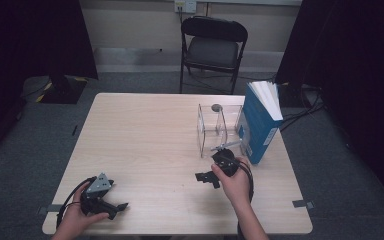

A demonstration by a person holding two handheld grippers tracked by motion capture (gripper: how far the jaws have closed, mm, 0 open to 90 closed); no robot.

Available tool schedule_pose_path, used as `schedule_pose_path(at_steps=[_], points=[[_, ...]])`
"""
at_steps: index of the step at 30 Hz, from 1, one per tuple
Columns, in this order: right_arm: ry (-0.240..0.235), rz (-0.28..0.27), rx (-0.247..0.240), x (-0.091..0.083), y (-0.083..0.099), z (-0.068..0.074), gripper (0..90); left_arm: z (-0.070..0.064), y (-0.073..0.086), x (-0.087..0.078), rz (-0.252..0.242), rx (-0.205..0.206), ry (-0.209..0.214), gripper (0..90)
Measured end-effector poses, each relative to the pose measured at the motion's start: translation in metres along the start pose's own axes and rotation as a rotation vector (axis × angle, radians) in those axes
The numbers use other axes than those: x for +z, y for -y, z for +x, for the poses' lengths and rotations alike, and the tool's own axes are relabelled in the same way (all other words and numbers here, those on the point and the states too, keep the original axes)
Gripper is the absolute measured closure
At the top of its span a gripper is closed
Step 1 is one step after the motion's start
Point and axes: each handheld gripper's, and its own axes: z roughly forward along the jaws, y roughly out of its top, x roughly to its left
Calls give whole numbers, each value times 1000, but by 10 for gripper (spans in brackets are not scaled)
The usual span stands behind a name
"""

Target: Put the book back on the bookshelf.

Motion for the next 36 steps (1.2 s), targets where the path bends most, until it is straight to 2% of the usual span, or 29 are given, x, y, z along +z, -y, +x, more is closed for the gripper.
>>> schedule_pose_path(at_steps=[7, 13, 20, 31, 34, 36], points=[[-25, -1, -2, 12, 0, 7, 195, 0, 0, 0, 0, 0, 0, 0], [-32, 22, -20, 23, 2, 12, 200, 0, 0, 0, 0, 0, 0, 0], [-42, 28, -18, 29, 5, 16, 201, 0, 0, 0, 3, 1, -3, 0], [-49, 49, -58, 43, 6, 28, 201, 0, 0, 0, 0, 0, 0, 0], [-45, 73, -47, 45, 7, 32, 201, 0, 0, 0, 0, 0, 0, 0], [-50, 71, -63, 48, 7, 33, 201, 0, 0, 0, -4, -1, 1, 0]])
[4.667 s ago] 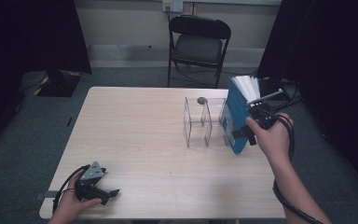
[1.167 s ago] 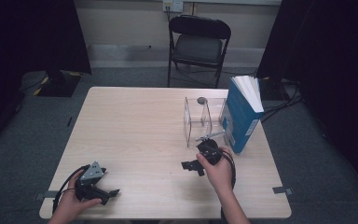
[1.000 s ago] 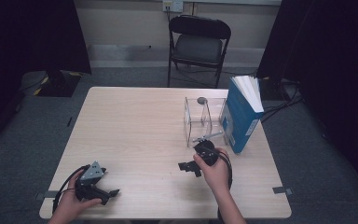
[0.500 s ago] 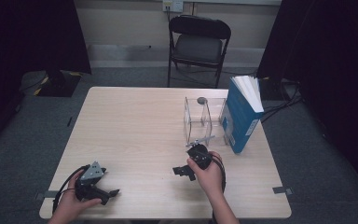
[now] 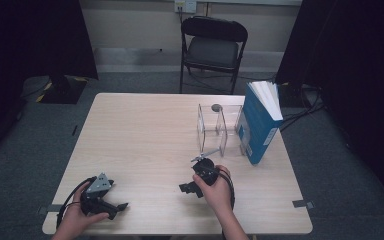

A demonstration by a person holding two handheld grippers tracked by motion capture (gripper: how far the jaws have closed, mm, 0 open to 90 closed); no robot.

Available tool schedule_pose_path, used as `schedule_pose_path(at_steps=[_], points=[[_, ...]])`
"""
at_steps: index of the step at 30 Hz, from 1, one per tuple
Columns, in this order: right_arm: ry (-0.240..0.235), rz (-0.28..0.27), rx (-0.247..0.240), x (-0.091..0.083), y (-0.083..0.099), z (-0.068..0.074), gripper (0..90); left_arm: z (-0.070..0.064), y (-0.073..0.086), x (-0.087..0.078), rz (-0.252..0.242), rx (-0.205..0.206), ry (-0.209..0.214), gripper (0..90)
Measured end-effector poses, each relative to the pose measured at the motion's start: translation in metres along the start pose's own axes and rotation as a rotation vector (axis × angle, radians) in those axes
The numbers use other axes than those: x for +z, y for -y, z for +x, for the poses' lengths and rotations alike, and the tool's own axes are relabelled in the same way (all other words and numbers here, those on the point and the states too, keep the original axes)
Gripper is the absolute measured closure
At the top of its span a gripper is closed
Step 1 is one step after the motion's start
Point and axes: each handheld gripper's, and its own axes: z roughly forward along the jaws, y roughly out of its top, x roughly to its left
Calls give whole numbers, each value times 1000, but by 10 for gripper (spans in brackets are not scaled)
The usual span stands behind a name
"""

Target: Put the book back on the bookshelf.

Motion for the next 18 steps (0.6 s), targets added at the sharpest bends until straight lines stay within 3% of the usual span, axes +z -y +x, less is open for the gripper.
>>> schedule_pose_path(at_steps=[12, 18], points=[[3, 16, -48, 17, 3, 10, 201, 0, 0, 0, 0, -1, 0, 0], [12, 8, -107, 26, 5, 18, 189, 0, 0, 0, 0, 0, 0, 0]])
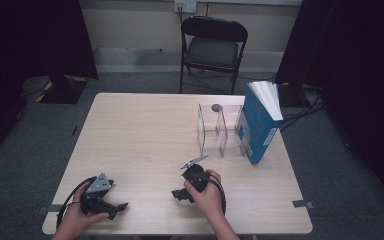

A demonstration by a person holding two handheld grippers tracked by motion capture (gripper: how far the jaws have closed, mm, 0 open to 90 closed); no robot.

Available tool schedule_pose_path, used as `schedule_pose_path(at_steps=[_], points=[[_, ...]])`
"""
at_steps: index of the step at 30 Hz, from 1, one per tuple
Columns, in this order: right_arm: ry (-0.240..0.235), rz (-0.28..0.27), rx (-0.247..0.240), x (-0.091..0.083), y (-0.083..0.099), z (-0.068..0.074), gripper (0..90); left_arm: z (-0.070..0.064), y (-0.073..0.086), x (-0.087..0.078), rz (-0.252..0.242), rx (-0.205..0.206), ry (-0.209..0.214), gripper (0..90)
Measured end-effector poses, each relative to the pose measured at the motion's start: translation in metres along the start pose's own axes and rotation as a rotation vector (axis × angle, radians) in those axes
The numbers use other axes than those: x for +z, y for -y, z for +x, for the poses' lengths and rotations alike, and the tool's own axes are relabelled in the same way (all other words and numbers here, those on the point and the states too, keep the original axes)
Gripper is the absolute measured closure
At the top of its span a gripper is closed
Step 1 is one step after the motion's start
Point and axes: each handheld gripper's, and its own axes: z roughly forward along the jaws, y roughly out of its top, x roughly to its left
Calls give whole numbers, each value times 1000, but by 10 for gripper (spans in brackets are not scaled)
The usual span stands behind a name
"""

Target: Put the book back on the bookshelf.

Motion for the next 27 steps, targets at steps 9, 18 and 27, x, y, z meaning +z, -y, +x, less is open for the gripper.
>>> schedule_pose_path(at_steps=[9, 18, 27], points=[[57, -19, -79, 5, 3, 10, 155, 0, 0, 0, 0, 0, 0, 0], [102, -96, -129, 10, 12, 15, 143, 0, 0, 0, 0, -1, 0, 0], [146, -175, -173, 16, 21, 18, 132, 0, 0, 0, 5, 0, -3, 0]])
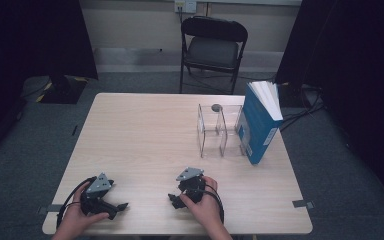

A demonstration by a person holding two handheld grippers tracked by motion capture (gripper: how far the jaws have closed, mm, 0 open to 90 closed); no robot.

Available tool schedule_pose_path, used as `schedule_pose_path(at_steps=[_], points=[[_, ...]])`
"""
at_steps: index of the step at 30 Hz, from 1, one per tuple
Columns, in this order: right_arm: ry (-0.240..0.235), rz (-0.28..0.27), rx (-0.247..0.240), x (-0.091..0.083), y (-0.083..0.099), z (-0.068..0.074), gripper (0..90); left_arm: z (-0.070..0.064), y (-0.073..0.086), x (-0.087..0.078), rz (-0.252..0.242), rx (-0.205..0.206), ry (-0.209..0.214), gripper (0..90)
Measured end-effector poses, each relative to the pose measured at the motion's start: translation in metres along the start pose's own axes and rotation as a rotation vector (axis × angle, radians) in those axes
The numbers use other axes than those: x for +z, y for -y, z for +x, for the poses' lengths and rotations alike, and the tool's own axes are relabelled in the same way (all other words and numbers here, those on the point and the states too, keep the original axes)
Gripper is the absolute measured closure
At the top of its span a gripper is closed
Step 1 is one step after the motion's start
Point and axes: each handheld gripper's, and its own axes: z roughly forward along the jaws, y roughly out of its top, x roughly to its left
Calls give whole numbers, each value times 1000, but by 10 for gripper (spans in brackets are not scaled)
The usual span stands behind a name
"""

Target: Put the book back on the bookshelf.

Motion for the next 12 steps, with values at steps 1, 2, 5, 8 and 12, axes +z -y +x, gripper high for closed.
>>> schedule_pose_path(at_steps=[1, 2, 5, 8, 12], points=[[0, -6, 5, 0, 1, 0, 131, 0, 0, 0, -1, 1, -2, 0], [0, -28, 10, 1, 2, 1, 130, 0, 0, 0, 0, 1, 3, 0], [4, -56, 2, 3, 4, 0, 130, 0, 0, 0, 4, -1, 1, 0], [4, -56, 2, 3, 4, 0, 130, 0, 0, 0, 5, 2, -2, 0], [4, -56, 2, 3, 4, 0, 130, 0, 0, 0, 0, 0, -4, 0]])
